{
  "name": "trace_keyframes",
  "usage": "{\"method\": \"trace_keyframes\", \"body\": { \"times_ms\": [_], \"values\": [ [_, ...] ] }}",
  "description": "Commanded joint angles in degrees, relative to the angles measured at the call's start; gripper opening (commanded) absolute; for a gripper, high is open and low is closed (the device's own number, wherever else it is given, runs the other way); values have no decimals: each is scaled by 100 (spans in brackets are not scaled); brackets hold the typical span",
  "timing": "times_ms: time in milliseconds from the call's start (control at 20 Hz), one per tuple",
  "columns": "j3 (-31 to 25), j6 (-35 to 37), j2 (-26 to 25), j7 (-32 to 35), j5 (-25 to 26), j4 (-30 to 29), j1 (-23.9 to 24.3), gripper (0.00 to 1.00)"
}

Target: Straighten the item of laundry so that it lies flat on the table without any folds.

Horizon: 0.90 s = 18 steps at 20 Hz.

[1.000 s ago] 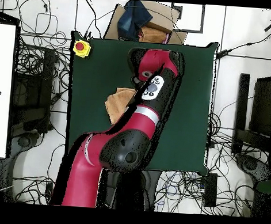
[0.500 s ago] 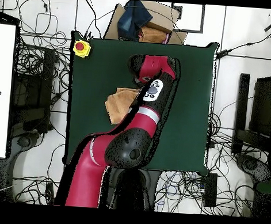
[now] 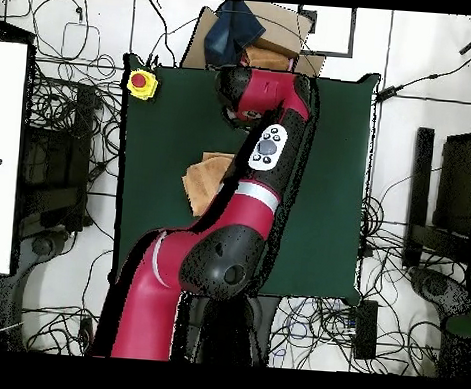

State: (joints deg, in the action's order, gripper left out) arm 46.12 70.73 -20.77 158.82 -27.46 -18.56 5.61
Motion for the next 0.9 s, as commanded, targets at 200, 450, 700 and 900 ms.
{"method": "trace_keyframes", "body": {
  "times_ms": [200, 450, 700, 900],
  "values": [
    [-333, -51, -97, 800, -160, -45, -65, 100],
    [-181, -379, -598, 700, 93, 121, 40, 100],
    [-113, -398, -813, 633, 33, 392, 105, 100],
    [-1, -335, -1043, 631, -68, 650, 181, 100]
  ]
}}
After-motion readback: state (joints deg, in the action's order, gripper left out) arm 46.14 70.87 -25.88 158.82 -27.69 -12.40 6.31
